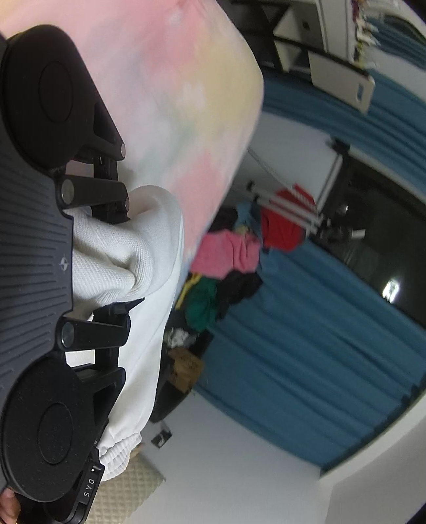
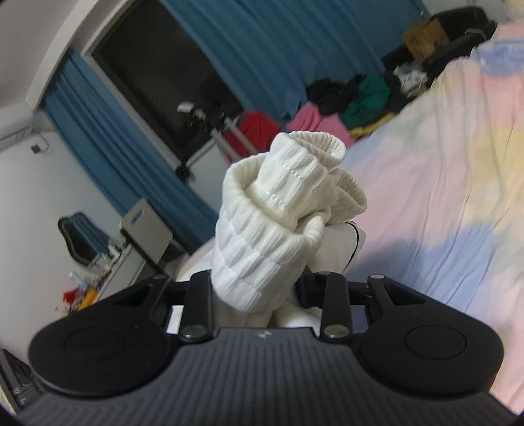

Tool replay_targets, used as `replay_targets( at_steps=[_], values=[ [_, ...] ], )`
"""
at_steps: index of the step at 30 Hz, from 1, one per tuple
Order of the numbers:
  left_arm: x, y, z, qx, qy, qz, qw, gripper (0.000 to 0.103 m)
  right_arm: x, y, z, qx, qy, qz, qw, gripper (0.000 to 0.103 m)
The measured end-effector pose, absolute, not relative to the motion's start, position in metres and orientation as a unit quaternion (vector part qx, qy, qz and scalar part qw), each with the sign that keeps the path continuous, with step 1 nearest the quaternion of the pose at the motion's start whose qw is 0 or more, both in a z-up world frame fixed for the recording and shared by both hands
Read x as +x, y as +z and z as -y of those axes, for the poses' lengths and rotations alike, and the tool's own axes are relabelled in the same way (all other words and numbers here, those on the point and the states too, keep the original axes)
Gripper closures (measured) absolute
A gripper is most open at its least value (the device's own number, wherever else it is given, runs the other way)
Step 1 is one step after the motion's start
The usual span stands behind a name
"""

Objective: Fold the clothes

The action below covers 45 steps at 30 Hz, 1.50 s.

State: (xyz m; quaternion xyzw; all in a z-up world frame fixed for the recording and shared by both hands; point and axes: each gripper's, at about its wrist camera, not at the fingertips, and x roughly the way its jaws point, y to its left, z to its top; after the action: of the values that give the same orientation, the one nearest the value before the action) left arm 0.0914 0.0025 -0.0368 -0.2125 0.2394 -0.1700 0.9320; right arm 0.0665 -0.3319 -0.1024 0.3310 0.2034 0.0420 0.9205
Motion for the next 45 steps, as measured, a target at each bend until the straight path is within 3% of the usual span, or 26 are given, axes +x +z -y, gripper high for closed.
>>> replay_targets(
  at_steps=[12,21,28,37,45],
  values=[
    [0.185,-0.003,0.201,-0.199,-0.254,-0.246,0.914,0.065,0.085,-0.049,0.495,0.333,-0.035,-0.180,0.925,0.067],
    [0.263,-0.048,0.318,-0.165,-0.284,-0.264,0.907,0.065,0.119,-0.090,0.578,0.342,-0.094,-0.141,0.924,0.067],
    [0.301,-0.113,0.353,-0.100,-0.299,-0.261,0.912,0.065,0.143,-0.167,0.598,0.369,-0.133,-0.107,0.914,0.067],
    [0.303,-0.222,0.338,-0.027,-0.297,-0.292,0.909,0.064,0.148,-0.263,0.560,0.325,-0.180,-0.159,0.915,0.067],
    [0.275,-0.240,0.340,0.021,-0.284,-0.295,0.912,0.042,0.130,-0.290,0.548,0.330,-0.200,-0.229,0.893,0.054]
  ],
)
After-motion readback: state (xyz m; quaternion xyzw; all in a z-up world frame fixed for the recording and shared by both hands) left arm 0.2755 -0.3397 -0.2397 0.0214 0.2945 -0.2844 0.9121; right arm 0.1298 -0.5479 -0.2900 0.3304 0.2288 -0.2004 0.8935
